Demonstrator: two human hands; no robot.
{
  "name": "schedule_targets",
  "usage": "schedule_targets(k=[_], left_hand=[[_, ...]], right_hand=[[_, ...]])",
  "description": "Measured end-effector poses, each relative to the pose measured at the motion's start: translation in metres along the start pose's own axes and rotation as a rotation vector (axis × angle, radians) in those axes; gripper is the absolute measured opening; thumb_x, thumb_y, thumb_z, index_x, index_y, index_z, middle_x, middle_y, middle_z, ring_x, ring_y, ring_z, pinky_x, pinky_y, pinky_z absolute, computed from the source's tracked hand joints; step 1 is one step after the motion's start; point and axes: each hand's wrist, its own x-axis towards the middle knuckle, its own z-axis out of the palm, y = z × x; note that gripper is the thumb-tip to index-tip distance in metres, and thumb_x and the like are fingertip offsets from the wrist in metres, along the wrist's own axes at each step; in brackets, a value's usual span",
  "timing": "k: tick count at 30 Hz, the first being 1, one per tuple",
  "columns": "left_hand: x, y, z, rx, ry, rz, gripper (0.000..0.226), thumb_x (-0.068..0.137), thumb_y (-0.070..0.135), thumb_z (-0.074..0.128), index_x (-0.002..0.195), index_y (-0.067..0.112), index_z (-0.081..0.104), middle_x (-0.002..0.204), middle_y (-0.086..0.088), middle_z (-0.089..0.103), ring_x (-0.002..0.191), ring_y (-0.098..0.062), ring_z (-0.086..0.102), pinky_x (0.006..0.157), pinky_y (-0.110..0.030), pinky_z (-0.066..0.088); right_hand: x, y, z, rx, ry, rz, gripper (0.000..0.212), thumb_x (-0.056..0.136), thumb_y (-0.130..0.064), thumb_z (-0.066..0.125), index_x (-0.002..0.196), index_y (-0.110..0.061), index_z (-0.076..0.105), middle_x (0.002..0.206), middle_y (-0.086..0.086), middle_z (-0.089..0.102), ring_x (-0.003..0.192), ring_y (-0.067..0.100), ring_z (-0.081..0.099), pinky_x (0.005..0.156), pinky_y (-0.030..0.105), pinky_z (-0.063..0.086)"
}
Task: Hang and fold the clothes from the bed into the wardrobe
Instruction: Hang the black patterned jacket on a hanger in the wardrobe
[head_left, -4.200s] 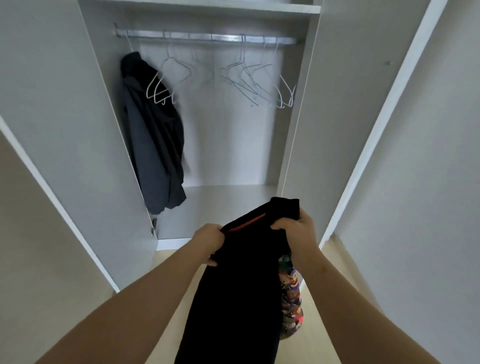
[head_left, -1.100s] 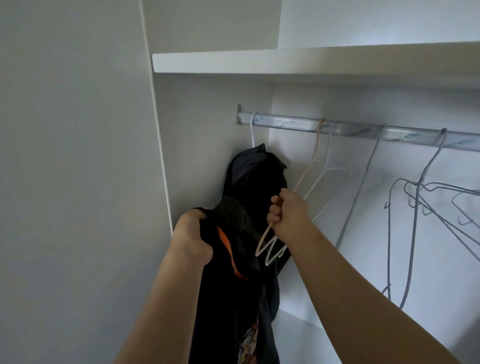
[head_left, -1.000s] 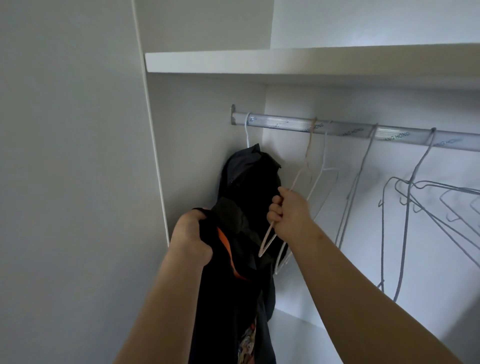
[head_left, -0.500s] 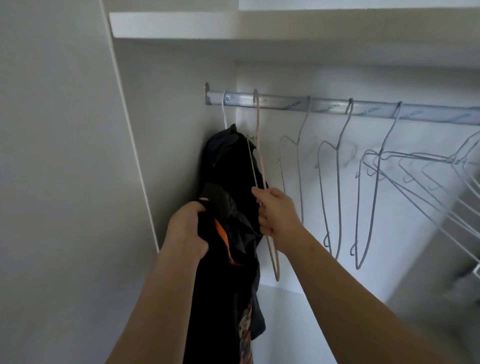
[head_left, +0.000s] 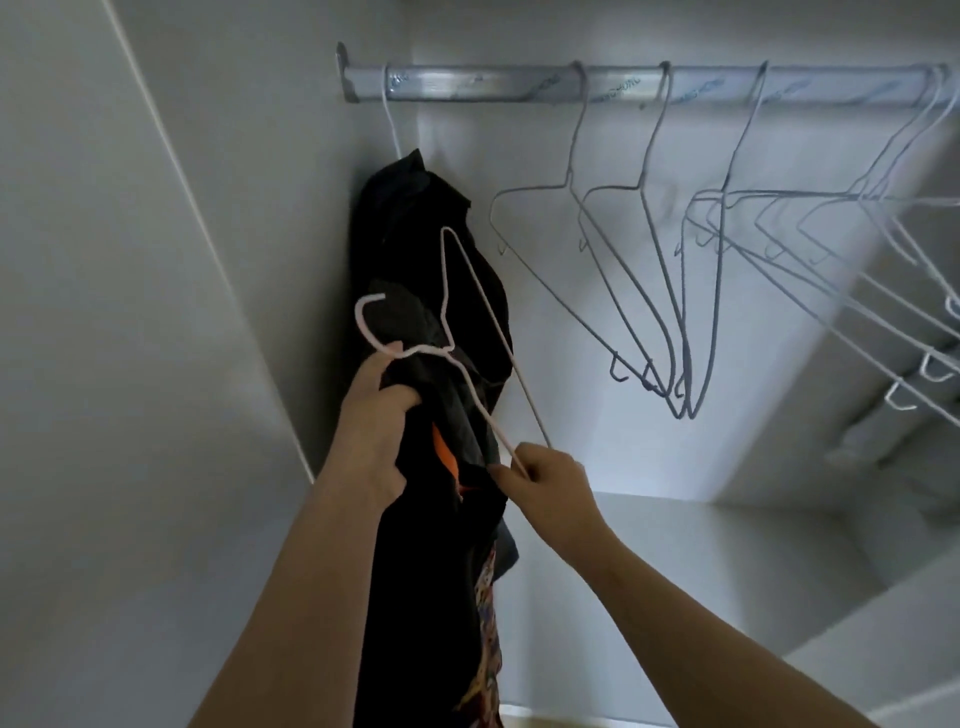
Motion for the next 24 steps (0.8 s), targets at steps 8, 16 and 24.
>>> schedule_targets(k=[8,16,24], left_hand=[[-0.021,-0.02,0.032,0.183,-0.225,-0.053,0.045,0.09,-0.004,0.042,0.09,0.03,0.071,0.113,-0.012,0.064,0.103,-0.027,0.06,0.094,-0.041,0.049],[-0.073,-0.053,0.109,0.688,-0.402,0.112,0.038,0.085,-0.004,0.045,0.066,0.022,0.066,0.077,0.0,0.066,0.075,-0.014,0.06,0.074,-0.023,0.048],[-0.08,-0.06,0.114,0.918,-0.1,0.329,0.03,0.089,0.004,0.046,0.109,0.018,0.064,0.103,-0.002,0.064,0.088,-0.016,0.057,0.076,-0.023,0.043]], right_hand=[[-0.041,0.038,-0.05,-0.114,-0.029,0.016,0.053,0.084,-0.015,0.063,0.046,-0.022,0.027,0.035,-0.011,0.036,0.039,0.007,0.034,0.046,0.014,0.025],[-0.065,0.049,-0.096,0.069,-0.005,0.116,0.015,0.08,-0.01,0.059,0.073,-0.019,0.05,0.052,-0.008,0.044,0.045,0.004,0.041,0.051,0.018,0.037],[-0.084,0.067,-0.135,0.259,0.059,0.067,0.019,0.091,-0.013,0.055,0.076,-0.003,0.059,0.041,-0.011,0.039,0.035,0.004,0.031,0.043,0.012,0.024]])
